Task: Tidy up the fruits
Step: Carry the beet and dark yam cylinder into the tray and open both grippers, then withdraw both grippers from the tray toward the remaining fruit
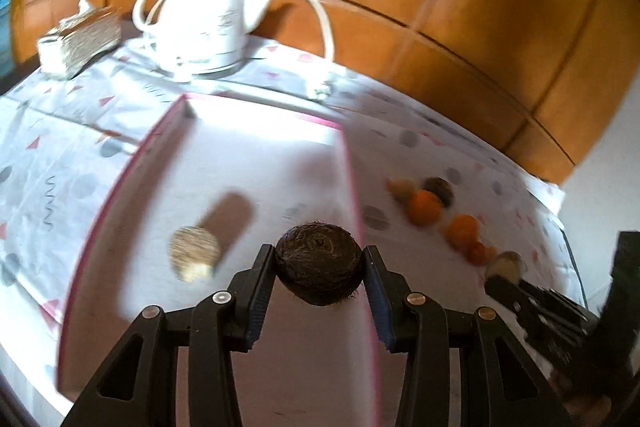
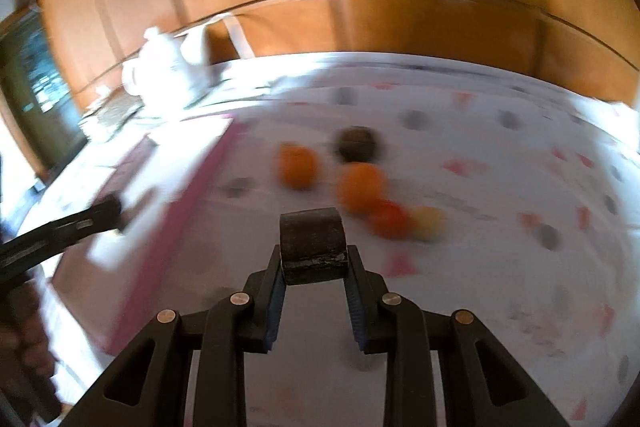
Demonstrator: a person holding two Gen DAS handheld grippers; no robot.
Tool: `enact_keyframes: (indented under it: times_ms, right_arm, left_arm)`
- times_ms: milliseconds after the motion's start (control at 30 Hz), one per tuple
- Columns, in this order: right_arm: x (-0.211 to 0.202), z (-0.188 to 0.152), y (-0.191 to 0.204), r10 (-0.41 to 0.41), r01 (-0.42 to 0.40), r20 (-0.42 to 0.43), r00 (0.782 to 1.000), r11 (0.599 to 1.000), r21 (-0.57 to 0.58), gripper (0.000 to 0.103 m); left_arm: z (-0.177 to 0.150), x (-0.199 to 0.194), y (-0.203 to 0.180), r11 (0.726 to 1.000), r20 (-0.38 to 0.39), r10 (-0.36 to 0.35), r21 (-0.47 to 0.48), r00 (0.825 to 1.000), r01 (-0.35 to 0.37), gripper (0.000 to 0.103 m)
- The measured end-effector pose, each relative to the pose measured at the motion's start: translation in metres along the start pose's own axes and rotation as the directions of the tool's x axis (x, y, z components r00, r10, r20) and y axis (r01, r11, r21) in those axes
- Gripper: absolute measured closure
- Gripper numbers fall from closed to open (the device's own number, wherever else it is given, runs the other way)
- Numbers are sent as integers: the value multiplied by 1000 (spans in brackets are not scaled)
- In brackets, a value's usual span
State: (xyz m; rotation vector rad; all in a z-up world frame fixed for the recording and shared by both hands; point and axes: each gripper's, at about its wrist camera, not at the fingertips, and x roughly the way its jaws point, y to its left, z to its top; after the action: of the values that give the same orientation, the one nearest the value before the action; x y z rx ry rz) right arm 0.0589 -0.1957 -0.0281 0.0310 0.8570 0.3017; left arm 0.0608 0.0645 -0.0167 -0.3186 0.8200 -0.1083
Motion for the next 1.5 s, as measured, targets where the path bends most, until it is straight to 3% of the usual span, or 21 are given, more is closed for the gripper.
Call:
enact_keyframes:
  times_ms: [200, 333, 500, 700, 1033, 1200, 1500]
  right_arm:
    - [22, 19, 63, 165, -170, -50, 985, 980, -102, 75]
    - [36, 24, 98, 233, -245, -97, 968, 959, -140, 75]
    - [51, 24, 126, 264, -282, -128, 956, 948, -146, 75]
    - [55, 17, 135, 236, -253, -112, 965, 952, -171, 66]
    - [29, 15, 115, 167, -167, -9, 986, 979, -119, 66]
    - [18, 12, 96, 97, -94, 41, 994, 992, -82, 66]
    - [14, 5, 43, 7, -10, 30, 1000, 997, 73, 66]
  left_arm:
    - [17, 2, 21, 998, 17, 64, -31, 998, -63, 59]
    - [32, 7, 29, 992, 28, 120, -54, 992, -118, 59]
    - [37, 6, 36, 983, 47, 171, -72, 984, -168, 57]
    - [33, -3, 32, 983, 69, 173, -68, 983, -168, 50]
    - [18, -12, 20, 985, 72, 169, -54, 983, -165, 47]
    - [12, -15, 9, 988, 69, 155, -28, 986, -153, 46]
    - [1, -14, -24, 992, 63, 106, 63, 992, -110, 46]
